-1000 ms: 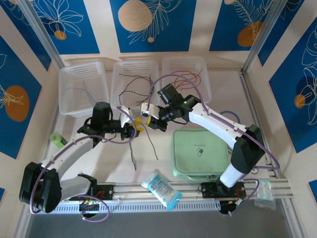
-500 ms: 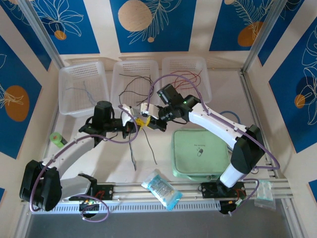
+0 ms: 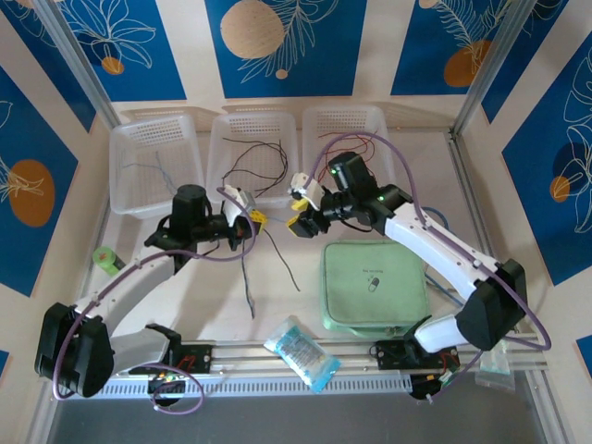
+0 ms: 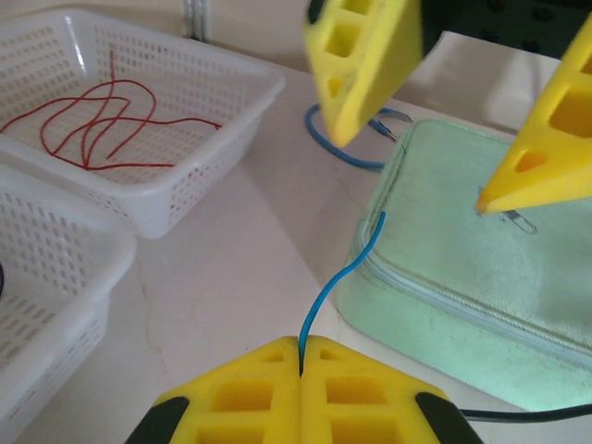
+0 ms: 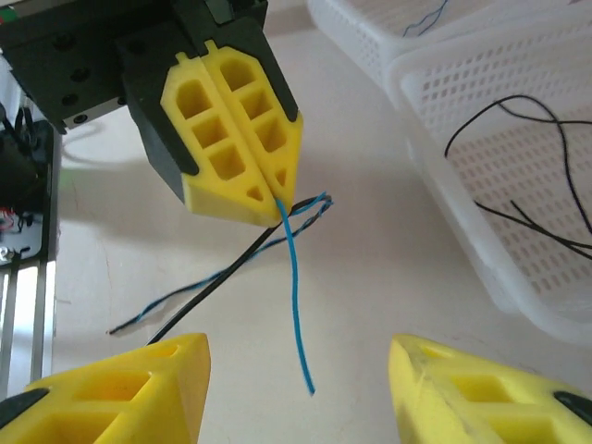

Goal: Untangle the cables

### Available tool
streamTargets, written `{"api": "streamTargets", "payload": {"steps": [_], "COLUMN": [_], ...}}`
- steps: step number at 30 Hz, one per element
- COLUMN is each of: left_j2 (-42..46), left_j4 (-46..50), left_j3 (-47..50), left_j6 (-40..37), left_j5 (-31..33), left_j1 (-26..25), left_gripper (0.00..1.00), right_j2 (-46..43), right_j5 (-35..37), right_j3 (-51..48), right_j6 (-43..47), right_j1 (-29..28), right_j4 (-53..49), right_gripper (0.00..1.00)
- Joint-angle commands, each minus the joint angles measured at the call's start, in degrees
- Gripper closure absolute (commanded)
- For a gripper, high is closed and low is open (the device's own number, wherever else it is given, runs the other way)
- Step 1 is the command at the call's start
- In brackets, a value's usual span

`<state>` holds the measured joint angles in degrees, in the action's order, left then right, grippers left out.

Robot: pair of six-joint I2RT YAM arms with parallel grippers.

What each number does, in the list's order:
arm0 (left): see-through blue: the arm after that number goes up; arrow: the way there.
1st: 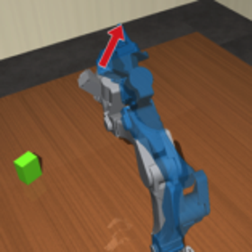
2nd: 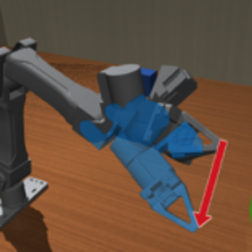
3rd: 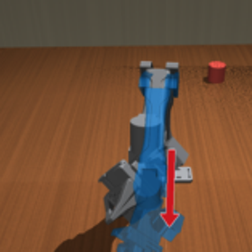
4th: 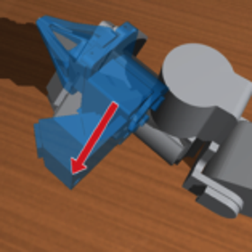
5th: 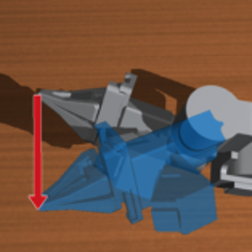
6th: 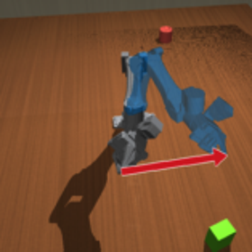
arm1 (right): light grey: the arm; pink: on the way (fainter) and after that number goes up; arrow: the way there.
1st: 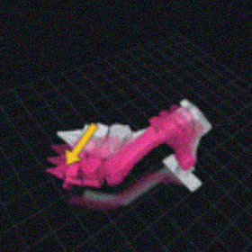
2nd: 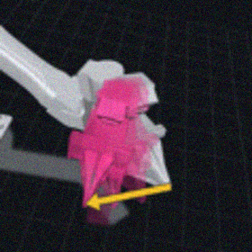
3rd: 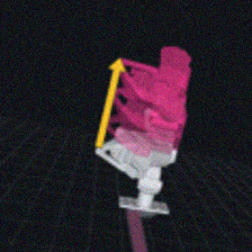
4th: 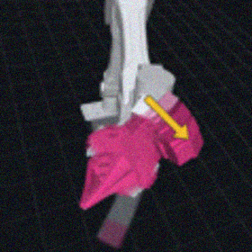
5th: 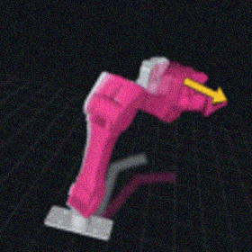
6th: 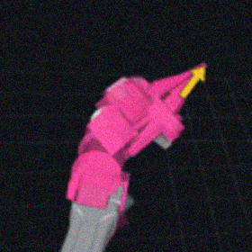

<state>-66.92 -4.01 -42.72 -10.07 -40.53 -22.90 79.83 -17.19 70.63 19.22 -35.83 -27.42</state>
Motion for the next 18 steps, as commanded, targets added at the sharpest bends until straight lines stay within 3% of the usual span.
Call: {"api": "streamTargets", "payload": {"steps": [1,7,18], "left_j2": [-0.4,-0.7,0.5], "left_j4": [0.0,-0.1,0.1], "left_j3": [-3.8,-5.5,-6.0], "left_j6": [4.0,5.5,6.5], "left_j5": [1.9,2.2,2.5], "left_j1": [-0.3,-0.4,-0.4], "left_gripper": [1.00,1.00,1.00], "right_j2": [-3.6,-6.9,-1.6], "right_j5": [-4.8,-9.1,-14.6], "right_j3": [-4.0,-10.3,-10.3], "right_j6": [-7.5,-15.4,-22.7], "right_j1": [0.8,1.1,-0.4], "right_j4": [3.8,9.3,13.8], "right_gripper": [0.46,0.46,0.46]}}
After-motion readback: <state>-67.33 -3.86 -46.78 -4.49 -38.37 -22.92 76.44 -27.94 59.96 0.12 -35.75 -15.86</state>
